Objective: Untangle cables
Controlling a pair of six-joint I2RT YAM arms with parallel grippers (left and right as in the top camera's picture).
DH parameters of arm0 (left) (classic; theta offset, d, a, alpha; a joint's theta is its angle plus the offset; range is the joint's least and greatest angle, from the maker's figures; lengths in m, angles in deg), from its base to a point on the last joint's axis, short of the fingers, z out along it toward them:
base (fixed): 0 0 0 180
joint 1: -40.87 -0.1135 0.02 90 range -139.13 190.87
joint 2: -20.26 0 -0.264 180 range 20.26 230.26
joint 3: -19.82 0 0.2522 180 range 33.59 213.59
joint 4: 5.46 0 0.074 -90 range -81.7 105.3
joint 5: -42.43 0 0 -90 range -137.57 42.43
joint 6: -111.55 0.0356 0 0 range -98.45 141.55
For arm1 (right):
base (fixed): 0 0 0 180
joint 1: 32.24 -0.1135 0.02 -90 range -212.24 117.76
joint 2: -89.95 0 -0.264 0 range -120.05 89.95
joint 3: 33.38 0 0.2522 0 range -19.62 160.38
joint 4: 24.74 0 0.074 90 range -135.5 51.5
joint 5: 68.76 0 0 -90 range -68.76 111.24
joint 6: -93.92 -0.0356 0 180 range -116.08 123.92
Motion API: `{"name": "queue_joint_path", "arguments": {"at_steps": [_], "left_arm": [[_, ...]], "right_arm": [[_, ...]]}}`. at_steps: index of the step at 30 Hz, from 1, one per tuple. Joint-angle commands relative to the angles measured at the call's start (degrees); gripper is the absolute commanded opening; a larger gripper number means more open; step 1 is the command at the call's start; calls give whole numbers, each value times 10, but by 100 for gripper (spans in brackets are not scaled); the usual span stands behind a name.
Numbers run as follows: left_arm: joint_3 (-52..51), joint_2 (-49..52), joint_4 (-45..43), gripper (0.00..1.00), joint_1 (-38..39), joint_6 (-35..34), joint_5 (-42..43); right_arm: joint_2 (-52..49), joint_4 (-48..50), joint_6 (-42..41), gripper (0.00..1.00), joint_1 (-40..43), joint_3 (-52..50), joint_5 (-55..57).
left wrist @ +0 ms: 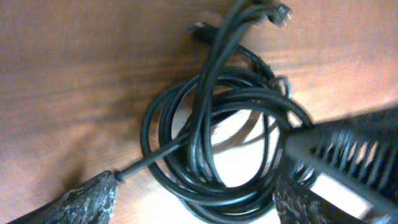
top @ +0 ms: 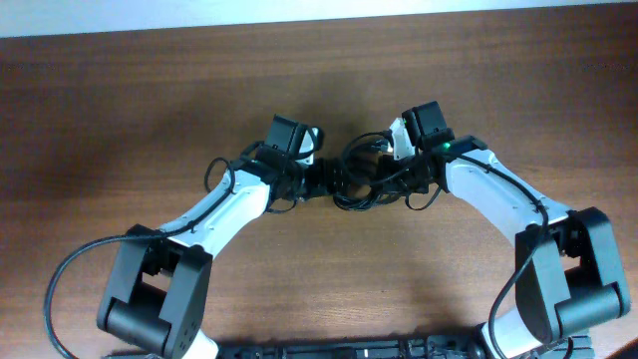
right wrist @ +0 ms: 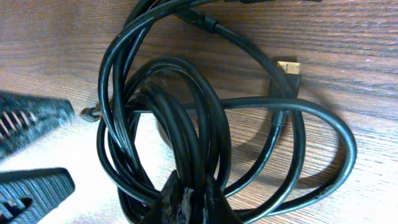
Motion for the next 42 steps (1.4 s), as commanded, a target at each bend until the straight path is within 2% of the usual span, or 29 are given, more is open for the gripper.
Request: {"name": "queue_joint_path", "arguments": {"at_steps": [1, 5, 9, 15, 20, 22, 25, 27, 34, 37, 42], "left_arm": [[9, -12, 3, 79, 12, -251, 11], [5, -7, 6, 67, 34, -357, -29], [2, 7, 5, 63, 48, -406, -39], [2, 32, 5, 52, 48, -414, -61], [2, 45, 5, 52, 48, -414, -67], [2, 45, 2, 45, 48, -414, -67], [2, 45, -3, 26, 47, -414, -67], [2, 45, -4, 19, 47, -414, -66], [2, 45, -4, 21, 47, -414, -55], [2, 45, -4, 0, 47, -414, -52], [2, 43, -4, 0, 39, -402, -41]], "right_arm": [[-2, -1, -1, 4, -3, -2, 7], [-2, -8, -1, 4, -3, -2, 7], [-2, -10, -1, 4, -3, -2, 7], [-2, -11, -1, 4, -3, -2, 7], [-2, -11, -1, 4, -3, -2, 7], [-2, -11, -1, 4, -3, -2, 7], [-2, -11, -1, 4, -3, -2, 7], [-2, -11, -1, 4, -3, -2, 7], [-2, -11, -1, 4, -3, -2, 7], [-2, -11, -1, 4, -3, -2, 7], [-2, -15, -1, 4, -3, -2, 7]]}}
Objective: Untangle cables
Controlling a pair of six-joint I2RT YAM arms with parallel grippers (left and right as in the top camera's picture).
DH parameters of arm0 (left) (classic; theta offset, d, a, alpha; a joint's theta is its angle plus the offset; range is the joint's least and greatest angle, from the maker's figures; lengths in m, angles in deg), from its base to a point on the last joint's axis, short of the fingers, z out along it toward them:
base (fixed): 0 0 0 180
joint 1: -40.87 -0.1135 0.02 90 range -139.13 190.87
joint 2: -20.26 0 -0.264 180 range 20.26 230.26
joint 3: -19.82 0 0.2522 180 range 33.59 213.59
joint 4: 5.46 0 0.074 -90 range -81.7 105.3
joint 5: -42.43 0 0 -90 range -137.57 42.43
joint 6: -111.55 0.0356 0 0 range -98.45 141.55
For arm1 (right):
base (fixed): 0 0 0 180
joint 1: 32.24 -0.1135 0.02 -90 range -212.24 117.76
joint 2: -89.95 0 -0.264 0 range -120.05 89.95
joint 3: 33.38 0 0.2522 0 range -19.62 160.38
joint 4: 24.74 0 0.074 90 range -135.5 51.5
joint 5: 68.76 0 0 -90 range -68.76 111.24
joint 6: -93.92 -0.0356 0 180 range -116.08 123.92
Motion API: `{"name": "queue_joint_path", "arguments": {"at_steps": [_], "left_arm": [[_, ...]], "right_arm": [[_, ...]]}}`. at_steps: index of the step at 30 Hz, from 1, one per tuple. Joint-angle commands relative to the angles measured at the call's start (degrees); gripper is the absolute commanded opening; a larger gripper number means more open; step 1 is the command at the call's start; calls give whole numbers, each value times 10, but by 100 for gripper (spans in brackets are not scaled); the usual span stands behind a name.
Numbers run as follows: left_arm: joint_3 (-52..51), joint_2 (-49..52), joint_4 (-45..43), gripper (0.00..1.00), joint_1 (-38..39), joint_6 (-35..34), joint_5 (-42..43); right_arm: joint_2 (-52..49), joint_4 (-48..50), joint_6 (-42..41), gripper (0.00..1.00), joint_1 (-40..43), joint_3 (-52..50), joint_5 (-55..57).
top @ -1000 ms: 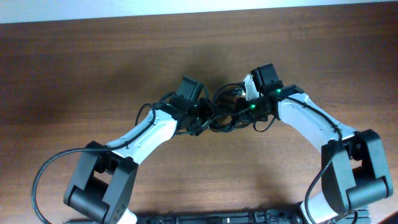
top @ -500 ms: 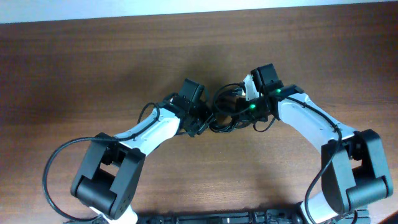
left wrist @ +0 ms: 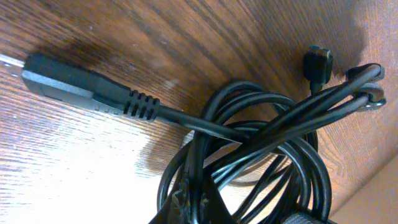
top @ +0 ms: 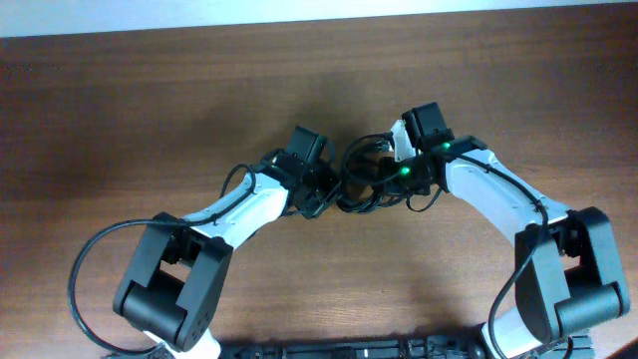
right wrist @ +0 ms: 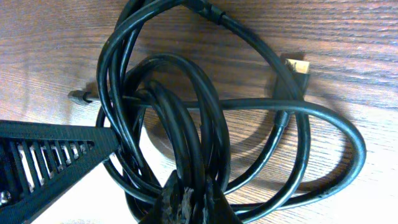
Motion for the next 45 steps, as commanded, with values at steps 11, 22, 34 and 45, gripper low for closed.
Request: {"name": "queue_joint_path", "arguments": {"at_steps": [11, 22, 34, 45], "left_arm": [[2, -121, 6, 0, -170, 141, 28], [2, -145, 51, 13, -313, 167, 57], [1, -124, 137, 59, -172, 269, 29], [1, -12, 65, 48, -68, 229, 19]], "right_arm": [[-1, -34, -1, 4, -3, -2, 61], [-1, -35, -1, 4, -3, -2, 61], [-1, -35, -1, 4, -3, -2, 61], [-1, -35, -1, 4, -3, -2, 61]]}}
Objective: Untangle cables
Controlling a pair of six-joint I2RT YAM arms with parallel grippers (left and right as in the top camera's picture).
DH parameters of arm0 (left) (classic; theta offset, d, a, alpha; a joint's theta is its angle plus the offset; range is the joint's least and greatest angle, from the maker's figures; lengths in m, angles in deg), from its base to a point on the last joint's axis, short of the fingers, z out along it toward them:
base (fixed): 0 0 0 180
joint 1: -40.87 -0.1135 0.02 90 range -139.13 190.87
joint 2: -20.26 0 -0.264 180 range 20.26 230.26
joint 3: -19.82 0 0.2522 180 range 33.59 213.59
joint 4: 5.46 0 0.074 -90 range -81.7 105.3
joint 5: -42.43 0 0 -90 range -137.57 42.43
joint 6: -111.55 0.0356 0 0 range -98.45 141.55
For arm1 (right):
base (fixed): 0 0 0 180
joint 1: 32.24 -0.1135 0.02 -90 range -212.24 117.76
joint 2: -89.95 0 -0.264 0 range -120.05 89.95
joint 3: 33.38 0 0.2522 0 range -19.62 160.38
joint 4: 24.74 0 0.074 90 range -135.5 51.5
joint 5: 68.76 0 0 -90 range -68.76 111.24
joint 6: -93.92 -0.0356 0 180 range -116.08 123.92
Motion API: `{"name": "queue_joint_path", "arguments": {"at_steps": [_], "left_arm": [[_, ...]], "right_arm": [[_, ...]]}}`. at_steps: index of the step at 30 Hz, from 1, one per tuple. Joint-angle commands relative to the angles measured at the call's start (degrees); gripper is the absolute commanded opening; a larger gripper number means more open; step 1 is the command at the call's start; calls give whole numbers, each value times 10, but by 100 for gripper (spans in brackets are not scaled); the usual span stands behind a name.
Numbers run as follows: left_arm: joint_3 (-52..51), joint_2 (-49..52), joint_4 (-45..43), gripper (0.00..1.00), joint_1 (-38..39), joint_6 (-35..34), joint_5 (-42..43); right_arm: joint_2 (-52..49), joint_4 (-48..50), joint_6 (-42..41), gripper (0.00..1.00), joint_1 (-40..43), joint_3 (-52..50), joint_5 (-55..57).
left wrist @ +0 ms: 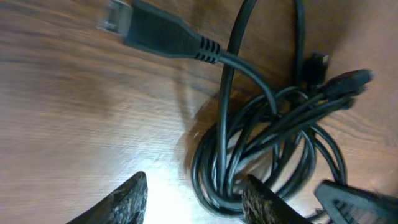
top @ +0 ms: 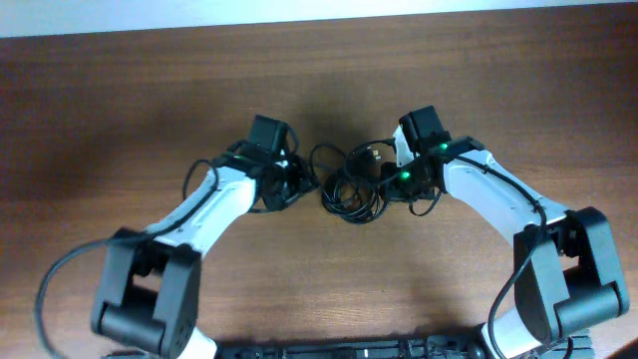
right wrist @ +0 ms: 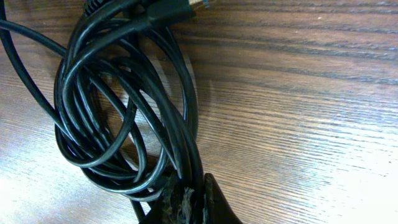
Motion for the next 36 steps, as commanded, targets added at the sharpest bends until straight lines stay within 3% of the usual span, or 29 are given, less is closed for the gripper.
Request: {"name": "queue_joint_path", "arguments": {"at_steps": [1, 10, 20, 26, 29, 36], "left_arm": [[1, 39, -31, 45, 23, -36, 9], [1, 82, -144, 40, 44, -48, 9], [1, 82, -123, 30, 78, -48, -2], [1, 82, -123, 14, 83, -48, -4], [1, 82, -123, 0, 83, -47, -4], [3, 61, -125, 0, 42, -45, 48]], "right_arm": [[0, 1, -1, 4, 2, -2, 9], [0, 1, -1, 4, 2, -2, 9], [0, 1, -1, 4, 2, -2, 9], [0, -1, -1, 4, 2, -2, 9], [0, -1, -1, 4, 2, -2, 9], [0, -19, -1, 4, 2, -2, 37]]}}
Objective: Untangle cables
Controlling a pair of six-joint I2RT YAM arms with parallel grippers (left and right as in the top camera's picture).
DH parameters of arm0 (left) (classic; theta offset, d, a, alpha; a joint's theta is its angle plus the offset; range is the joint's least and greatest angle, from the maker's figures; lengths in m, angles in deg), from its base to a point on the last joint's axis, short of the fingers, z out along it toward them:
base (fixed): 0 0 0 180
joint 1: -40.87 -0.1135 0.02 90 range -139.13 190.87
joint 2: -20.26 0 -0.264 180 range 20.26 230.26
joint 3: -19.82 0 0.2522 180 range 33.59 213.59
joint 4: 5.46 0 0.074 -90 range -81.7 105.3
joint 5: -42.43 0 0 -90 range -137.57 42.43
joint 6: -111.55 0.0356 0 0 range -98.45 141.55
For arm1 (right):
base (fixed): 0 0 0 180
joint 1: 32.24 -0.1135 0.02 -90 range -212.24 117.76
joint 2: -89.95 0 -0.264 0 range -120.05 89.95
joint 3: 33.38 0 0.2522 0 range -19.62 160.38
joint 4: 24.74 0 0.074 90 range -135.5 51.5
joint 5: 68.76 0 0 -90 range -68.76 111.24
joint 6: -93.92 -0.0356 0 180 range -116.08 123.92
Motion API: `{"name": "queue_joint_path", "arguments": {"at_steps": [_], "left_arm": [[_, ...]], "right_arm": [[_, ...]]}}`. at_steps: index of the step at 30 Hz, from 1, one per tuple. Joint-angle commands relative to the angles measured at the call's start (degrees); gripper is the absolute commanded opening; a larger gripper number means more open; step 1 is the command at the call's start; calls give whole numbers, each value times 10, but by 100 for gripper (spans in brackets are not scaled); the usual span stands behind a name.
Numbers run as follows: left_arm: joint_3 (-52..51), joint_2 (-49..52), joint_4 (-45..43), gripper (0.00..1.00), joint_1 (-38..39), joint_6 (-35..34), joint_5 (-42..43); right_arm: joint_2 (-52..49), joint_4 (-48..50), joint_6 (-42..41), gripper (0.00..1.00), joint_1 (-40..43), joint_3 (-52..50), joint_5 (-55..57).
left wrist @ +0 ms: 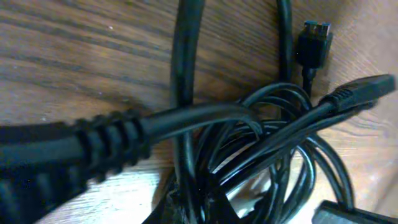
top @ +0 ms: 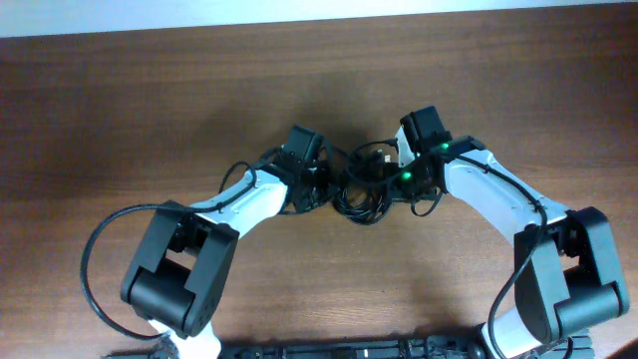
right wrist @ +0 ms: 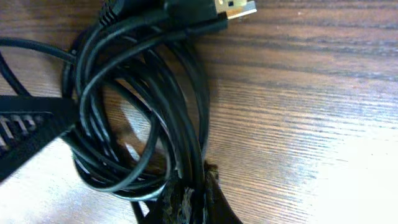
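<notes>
A tangle of black cables (top: 361, 202) lies on the wooden table between my two arms. My left gripper (top: 321, 186) is at its left side, shut on a few strands (left wrist: 189, 202). A thick plug with a ribbed collar (left wrist: 68, 155) fills the left of the left wrist view, with a small connector (left wrist: 314, 37) and another plug (left wrist: 360, 90) beyond. My right gripper (top: 393, 183) is shut on strands at the bundle's right side (right wrist: 186, 199). A gold-tipped connector (right wrist: 233, 9) sticks out at the far end of the coils.
Brown wooden table (top: 120, 110) all round the bundle. The left arm's finger (right wrist: 28, 127) shows at the left of the right wrist view. Both arms' own black cables loop near their bases.
My left gripper was open and off to the left of the bundle; now it is in against the bundle's left side and shut on strands. The right gripper keeps its hold.
At first my left gripper stood open at the coil while the right held strands. Then the left was shut on strands, a thick plug lying out to the left. Then it was open and drawn back left. Now it is shut on the bundle again.
</notes>
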Motion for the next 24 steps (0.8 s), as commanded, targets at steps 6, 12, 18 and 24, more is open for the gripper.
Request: {"name": "queue_joint_path", "arguments": {"at_steps": [6, 12, 18, 24], "left_arm": [[3, -62, -12, 0, -117, 2, 183], [3, -63, -17, 0, -190, -1, 318], [3, -63, 10, 0, -250, 51, 261], [3, -63, 32, 1, -305, 51, 137]], "right_arm": [[0, -36, -1, 4, 1, -2, 73], [0, -36, -5, 4, 1, -2, 84], [0, -38, -5, 4, 1, -2, 84], [0, -37, -5, 4, 1, -2, 84]]}}
